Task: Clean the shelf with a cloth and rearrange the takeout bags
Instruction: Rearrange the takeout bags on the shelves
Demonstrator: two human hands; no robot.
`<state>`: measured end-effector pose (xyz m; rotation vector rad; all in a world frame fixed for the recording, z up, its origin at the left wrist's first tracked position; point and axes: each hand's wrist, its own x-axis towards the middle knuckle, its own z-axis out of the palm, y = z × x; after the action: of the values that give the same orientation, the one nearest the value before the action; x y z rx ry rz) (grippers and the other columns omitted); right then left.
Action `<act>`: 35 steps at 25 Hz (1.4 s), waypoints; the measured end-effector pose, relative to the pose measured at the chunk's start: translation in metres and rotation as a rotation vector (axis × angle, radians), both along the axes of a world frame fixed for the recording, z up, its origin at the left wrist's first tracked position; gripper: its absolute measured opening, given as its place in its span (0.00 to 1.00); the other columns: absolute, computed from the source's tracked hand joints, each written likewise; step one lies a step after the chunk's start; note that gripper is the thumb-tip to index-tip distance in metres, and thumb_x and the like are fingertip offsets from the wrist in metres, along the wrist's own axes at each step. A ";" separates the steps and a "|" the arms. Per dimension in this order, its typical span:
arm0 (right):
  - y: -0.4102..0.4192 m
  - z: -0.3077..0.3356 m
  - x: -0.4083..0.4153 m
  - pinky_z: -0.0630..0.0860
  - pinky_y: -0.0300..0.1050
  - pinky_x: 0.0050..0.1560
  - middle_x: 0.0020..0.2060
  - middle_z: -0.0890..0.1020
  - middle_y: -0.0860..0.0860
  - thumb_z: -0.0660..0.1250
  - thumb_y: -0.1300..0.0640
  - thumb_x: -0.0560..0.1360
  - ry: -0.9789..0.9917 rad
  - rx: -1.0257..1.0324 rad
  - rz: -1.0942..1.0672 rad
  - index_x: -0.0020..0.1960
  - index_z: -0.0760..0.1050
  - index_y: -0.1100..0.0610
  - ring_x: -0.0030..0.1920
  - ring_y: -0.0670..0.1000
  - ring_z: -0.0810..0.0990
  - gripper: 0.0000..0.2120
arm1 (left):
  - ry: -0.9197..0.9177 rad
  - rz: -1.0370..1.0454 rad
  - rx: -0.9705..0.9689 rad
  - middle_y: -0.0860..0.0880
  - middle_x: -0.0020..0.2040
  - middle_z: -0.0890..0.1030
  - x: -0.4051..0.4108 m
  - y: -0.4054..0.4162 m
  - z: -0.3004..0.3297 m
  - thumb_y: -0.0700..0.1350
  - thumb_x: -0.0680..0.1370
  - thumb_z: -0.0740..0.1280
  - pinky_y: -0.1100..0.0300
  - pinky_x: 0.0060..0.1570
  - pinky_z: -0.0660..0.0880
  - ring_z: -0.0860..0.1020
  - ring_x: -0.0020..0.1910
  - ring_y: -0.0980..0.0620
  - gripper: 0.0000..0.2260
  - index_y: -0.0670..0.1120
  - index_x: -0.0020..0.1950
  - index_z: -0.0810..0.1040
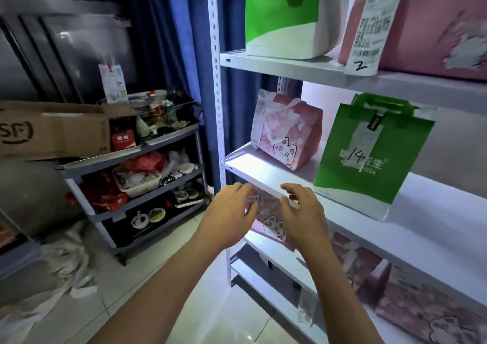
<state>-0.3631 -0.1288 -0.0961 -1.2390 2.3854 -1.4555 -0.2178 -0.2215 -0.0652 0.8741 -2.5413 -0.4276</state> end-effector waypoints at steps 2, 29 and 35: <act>-0.004 0.014 -0.007 0.75 0.48 0.57 0.55 0.79 0.47 0.64 0.56 0.80 0.031 -0.053 -0.096 0.62 0.78 0.49 0.55 0.48 0.78 0.12 | 0.027 -0.087 -0.002 0.54 0.58 0.76 -0.014 -0.014 0.009 0.52 0.82 0.59 0.53 0.60 0.71 0.71 0.59 0.52 0.12 0.53 0.64 0.73; 0.046 0.177 0.035 0.68 0.33 0.48 0.54 0.79 0.46 0.64 0.54 0.81 0.353 -0.066 -0.708 0.63 0.77 0.51 0.52 0.46 0.77 0.12 | 0.293 -0.760 -0.151 0.54 0.64 0.77 -0.045 -0.068 0.166 0.50 0.82 0.61 0.58 0.63 0.70 0.72 0.63 0.54 0.13 0.52 0.66 0.74; 0.099 0.170 -0.003 0.73 0.43 0.54 0.52 0.79 0.47 0.64 0.55 0.80 0.354 -0.055 -0.761 0.61 0.79 0.50 0.51 0.47 0.79 0.11 | 0.271 -0.708 -0.115 0.52 0.64 0.77 -0.074 -0.052 0.161 0.48 0.82 0.61 0.58 0.61 0.66 0.71 0.64 0.53 0.13 0.50 0.66 0.74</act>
<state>-0.3659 -0.0297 0.0735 -0.6363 3.3124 -1.5522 -0.2914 -0.2735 0.0956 -0.1499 -2.5124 -0.5501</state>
